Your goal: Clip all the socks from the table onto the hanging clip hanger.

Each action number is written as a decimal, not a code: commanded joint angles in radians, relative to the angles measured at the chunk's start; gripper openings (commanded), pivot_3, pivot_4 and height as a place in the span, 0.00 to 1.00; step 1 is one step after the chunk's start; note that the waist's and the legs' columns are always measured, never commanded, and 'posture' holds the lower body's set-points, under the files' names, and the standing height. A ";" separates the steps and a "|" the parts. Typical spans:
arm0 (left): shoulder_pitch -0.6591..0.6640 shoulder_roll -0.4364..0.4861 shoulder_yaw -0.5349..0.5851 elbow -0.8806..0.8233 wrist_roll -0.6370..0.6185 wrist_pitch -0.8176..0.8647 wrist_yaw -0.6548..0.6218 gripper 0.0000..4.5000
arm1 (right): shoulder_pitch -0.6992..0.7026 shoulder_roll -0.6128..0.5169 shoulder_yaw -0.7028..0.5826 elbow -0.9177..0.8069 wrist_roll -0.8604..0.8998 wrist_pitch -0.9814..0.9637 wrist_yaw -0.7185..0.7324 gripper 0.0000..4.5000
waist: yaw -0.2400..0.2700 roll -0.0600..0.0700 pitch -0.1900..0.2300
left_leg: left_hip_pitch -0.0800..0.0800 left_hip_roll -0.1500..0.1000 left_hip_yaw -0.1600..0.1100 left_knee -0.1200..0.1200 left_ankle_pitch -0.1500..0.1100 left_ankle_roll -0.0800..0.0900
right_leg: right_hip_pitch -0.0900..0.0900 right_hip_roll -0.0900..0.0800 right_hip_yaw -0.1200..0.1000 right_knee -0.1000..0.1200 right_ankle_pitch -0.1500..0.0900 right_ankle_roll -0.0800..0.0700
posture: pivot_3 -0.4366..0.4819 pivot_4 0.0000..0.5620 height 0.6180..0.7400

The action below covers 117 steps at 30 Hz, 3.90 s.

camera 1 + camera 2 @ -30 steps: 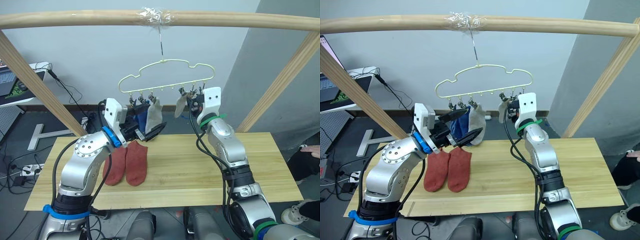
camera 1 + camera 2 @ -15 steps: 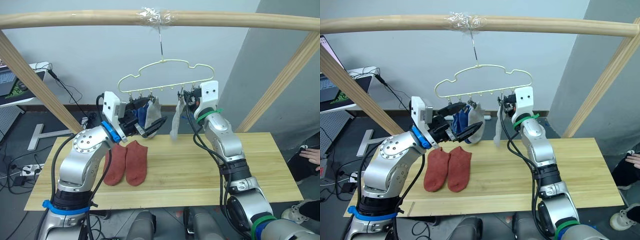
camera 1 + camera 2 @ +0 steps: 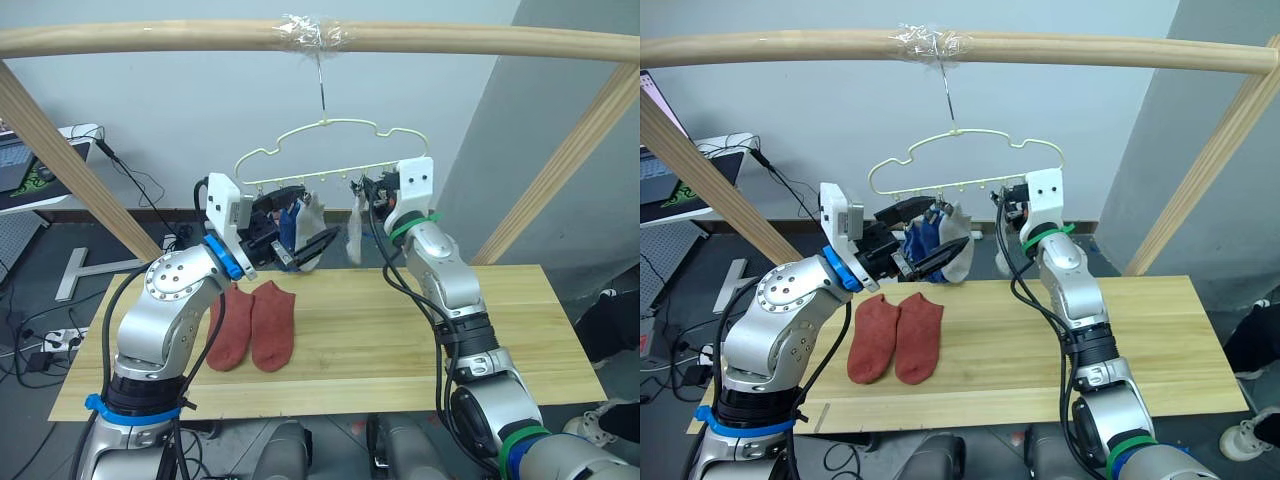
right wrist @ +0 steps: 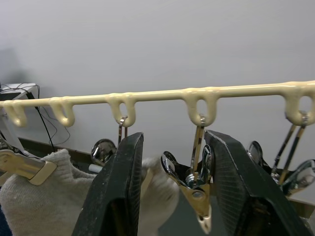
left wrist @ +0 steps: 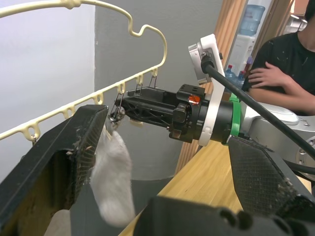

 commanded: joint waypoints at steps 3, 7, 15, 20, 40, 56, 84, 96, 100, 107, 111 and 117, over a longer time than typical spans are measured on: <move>-0.006 0.007 0.019 -0.038 -0.012 -0.006 0.008 1.00 | -0.019 0.007 -0.020 -0.011 0.011 -0.019 -0.001 0.24 | 0.000 0.000 0.000 | 0.000 0.000 0.000 0.000 0.000 0.000 | 0.000 0.000 0.000 0.000 0.000 0.000 | 0.55 0.32 1.00; -0.007 0.007 0.017 -0.037 -0.012 -0.007 0.008 1.00 | -0.018 0.006 -0.023 -0.012 0.010 -0.019 0.001 0.00 | 0.000 0.000 0.000 | 0.000 0.000 0.000 0.000 0.000 0.000 | 0.000 0.000 0.000 0.000 0.000 0.000 | 0.55 0.32 1.00; 0.082 0.044 -0.036 0.004 0.104 -0.020 0.035 1.00 | -0.018 -0.046 -0.051 -0.033 0.024 0.003 0.041 0.00 | -0.001 0.000 0.000 | 0.000 0.000 0.000 0.000 0.000 0.000 | 0.000 0.000 0.000 0.000 0.000 0.000 | 0.55 0.34 1.00; 0.201 0.054 -0.077 0.116 0.225 -0.069 0.086 1.00 | -0.019 -0.088 -0.046 -0.071 0.061 0.075 0.108 0.00 | 0.000 0.000 0.000 | 0.001 0.000 0.001 0.000 0.000 0.000 | 0.000 0.000 0.000 0.000 0.000 0.000 | 0.53 0.35 1.00; 0.120 -0.121 -0.133 0.775 0.386 -0.197 0.169 1.00 | -0.010 -0.090 -0.065 -0.140 0.096 0.220 0.113 0.00 | 0.001 0.000 0.000 | 0.001 0.000 0.000 0.000 0.000 0.001 | 0.001 -0.002 -0.001 0.000 0.000 0.000 | 0.50 0.37 1.00; 0.180 -0.118 -0.197 0.794 0.418 -0.269 0.018 0.31 | 0.010 -0.113 -0.067 -0.179 0.088 0.252 0.115 0.00 | 0.000 0.000 -0.001 | 0.005 0.000 0.002 0.000 0.000 0.001 | 0.002 -0.002 -0.001 0.001 0.000 0.000 | 0.48 0.34 1.00; 0.164 -0.271 -0.255 0.166 0.323 -0.420 0.044 0.00 | -0.174 -0.156 -0.472 -0.199 0.511 1.067 0.046 0.00 | 0.007 0.000 0.000 | -0.001 -0.002 -0.001 0.001 0.000 0.001 | 0.002 -0.001 -0.001 -0.002 0.000 0.000 | 0.45 0.35 1.00; 0.102 -0.298 -0.253 0.233 0.322 -0.443 0.065 0.00 | -0.220 -0.083 -0.621 -0.230 0.582 1.223 -0.065 0.00 | 0.007 0.000 0.000 | -0.001 -0.002 0.000 0.000 0.000 0.002 | 0.002 0.000 -0.002 -0.002 0.000 0.000 | 0.44 0.35 1.00; 0.091 -0.307 -0.247 0.243 0.318 -0.446 0.074 0.00 | -0.223 -0.076 -0.635 -0.239 0.592 1.242 -0.082 0.00 | 0.007 0.001 0.000 | -0.002 -0.002 0.000 0.000 0.000 0.002 | 0.002 0.000 -0.002 -0.002 0.000 0.000 | 0.44 0.36 1.00; 0.087 -0.312 -0.247 0.242 0.321 -0.454 0.077 0.00 | -0.247 -0.052 -0.701 -0.238 0.603 1.293 -0.098 0.00 | 0.004 0.001 0.000 | -0.002 -0.002 -0.001 0.000 0.000 0.002 | 0.002 0.000 -0.002 -0.003 0.000 0.000 | 0.44 0.37 1.00; 0.078 -0.314 -0.247 0.242 0.321 -0.452 0.078 0.00 | -0.241 -0.063 -0.686 -0.244 0.600 1.300 -0.089 0.12 | 0.004 0.001 0.000 | -0.002 -0.002 -0.001 0.000 0.000 0.002 | 0.002 0.000 -0.002 -0.003 0.000 0.000 | 0.44 0.37 1.00; 0.073 -0.326 -0.266 0.218 0.311 -0.427 0.071 0.00 | -0.256 -0.089 -0.717 -0.231 0.621 1.293 -0.056 0.59 | -0.005 0.002 0.001 | -0.002 -0.002 0.000 0.000 0.000 0.002 | 0.001 0.000 -0.001 -0.003 0.000 0.000 | 0.44 0.37 1.00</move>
